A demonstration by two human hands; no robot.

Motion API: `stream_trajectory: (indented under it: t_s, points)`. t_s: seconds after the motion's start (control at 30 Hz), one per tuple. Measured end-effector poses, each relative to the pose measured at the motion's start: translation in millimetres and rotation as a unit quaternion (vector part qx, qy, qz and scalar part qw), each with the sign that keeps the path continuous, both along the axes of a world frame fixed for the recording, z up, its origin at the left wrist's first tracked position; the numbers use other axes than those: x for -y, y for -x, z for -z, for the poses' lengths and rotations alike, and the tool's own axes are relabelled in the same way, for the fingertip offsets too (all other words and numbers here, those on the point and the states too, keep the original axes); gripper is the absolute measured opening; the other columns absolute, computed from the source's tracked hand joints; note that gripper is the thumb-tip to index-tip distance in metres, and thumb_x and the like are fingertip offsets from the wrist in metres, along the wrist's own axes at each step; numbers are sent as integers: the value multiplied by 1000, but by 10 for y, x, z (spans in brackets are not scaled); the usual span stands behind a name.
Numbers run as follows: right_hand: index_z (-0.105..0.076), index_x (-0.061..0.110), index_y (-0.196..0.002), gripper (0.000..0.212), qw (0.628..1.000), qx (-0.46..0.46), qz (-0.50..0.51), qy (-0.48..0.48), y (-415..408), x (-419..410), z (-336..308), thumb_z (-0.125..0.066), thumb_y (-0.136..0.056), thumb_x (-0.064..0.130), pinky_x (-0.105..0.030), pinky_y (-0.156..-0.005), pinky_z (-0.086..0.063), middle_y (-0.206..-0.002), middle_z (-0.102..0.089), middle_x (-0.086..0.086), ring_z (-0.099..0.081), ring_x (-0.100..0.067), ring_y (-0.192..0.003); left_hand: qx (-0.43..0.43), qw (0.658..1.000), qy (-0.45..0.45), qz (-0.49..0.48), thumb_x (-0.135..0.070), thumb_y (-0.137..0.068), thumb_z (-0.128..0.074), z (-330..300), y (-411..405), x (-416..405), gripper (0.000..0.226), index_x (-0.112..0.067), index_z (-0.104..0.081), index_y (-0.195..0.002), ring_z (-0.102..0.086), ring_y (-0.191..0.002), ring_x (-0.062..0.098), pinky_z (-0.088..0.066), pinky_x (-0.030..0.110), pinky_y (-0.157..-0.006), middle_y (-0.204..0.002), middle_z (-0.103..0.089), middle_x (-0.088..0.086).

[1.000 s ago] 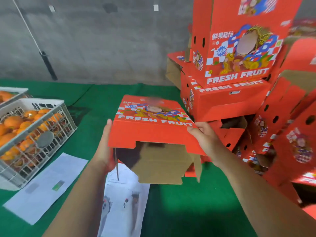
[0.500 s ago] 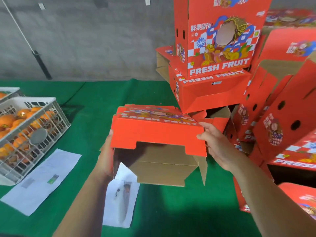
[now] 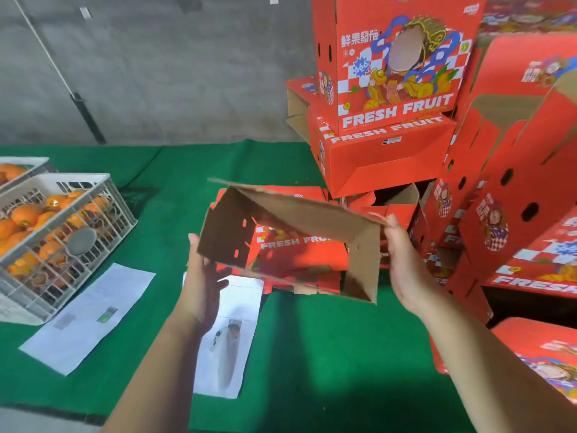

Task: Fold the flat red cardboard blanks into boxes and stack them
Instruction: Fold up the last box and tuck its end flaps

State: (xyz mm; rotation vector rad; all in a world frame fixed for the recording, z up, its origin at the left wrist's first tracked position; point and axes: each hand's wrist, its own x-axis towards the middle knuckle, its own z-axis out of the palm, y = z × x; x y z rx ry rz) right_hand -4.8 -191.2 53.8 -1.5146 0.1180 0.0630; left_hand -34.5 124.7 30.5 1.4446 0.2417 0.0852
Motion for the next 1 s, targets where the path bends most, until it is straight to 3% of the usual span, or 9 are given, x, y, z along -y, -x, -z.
stream_trajectory:
  t_s: [0.17,0.23,0.3,0.4,0.53,0.6,0.77,0.87,1.0]
  points:
    - [-75,25,-121,57,978,-73,76,-181,-12,97,-84,-35,-103,63,-22,-54,-54,-86,-77,0,-73,-14,-70,-20,1000,-13,-21,-89,-91,-23,-43,71,434,91,-18,-73,-119,-75,-81,24,-59,32,-63,-96,-79,12]
    - [-81,23,-98,63,967,-84,89,-222,-15,160,-132,-35,-102,66,-21,-50,-53,-74,-75,1,-72,-13,-61,-24,999,-2,-26,-89,-90,-28,-22,97,561,85,-27,-70,-128,-75,-107,20,-63,35,-82,-119,-77,3]
    - [-83,25,-76,69,959,-93,86,-255,23,212,-184,-37,-100,69,-22,-52,-55,-73,-76,1,-73,-14,-61,-9,998,-43,-34,-94,-78,-35,-38,104,689,96,-37,-44,-154,-47,-145,16,-39,45,-120,-157,-47,-15]
    - [-81,23,-99,67,954,-111,118,-254,71,200,-210,-41,-94,76,-34,-80,-61,-110,-78,-7,-76,-24,-96,88,993,-68,34,-80,-79,-56,-209,221,1054,81,-63,-21,-150,-37,-141,-14,-29,31,-124,-146,-38,-47]
    - [-73,23,-101,58,954,-105,196,-200,271,64,-99,-38,-99,69,-23,-67,-59,-88,-80,2,-76,-11,-78,80,964,-177,184,-87,-63,-72,-159,473,1647,133,-54,17,-155,8,-157,-2,-6,36,-130,-173,11,-14]
    - [-74,27,-112,58,947,-111,205,-221,439,19,-45,-38,-98,70,-32,-89,-56,-99,-80,3,-76,-13,-93,77,952,-220,199,-93,-54,-71,-70,578,1794,141,-61,26,-150,30,-146,-13,9,28,-122,-164,36,-20]
    - [-68,44,-104,35,923,-35,306,-230,581,125,-39,-46,-94,69,-42,-112,-41,-91,-76,24,-70,-5,-99,195,943,-208,171,-77,-75,-74,-31,766,1877,112,-56,-4,-160,23,-153,-4,7,13,-119,-169,27,-17]
    - [-59,48,-120,58,942,-7,327,-70,694,106,36,-37,-79,82,-62,-105,-46,-131,-64,-11,-61,-41,-117,246,931,-210,171,-59,-89,-70,-44,840,1956,75,-46,-39,-156,9,-158,1,-7,14,-124,-173,11,-12]
    - [-65,41,-111,59,914,-94,387,-80,509,301,156,-36,-69,73,-62,-104,-46,-127,-65,-7,-57,-35,-124,208,940,-215,163,-22,-98,-60,-166,697,2003,25,-24,-70,-75,-15,-157,0,-20,39,-127,-157,-42,-15]
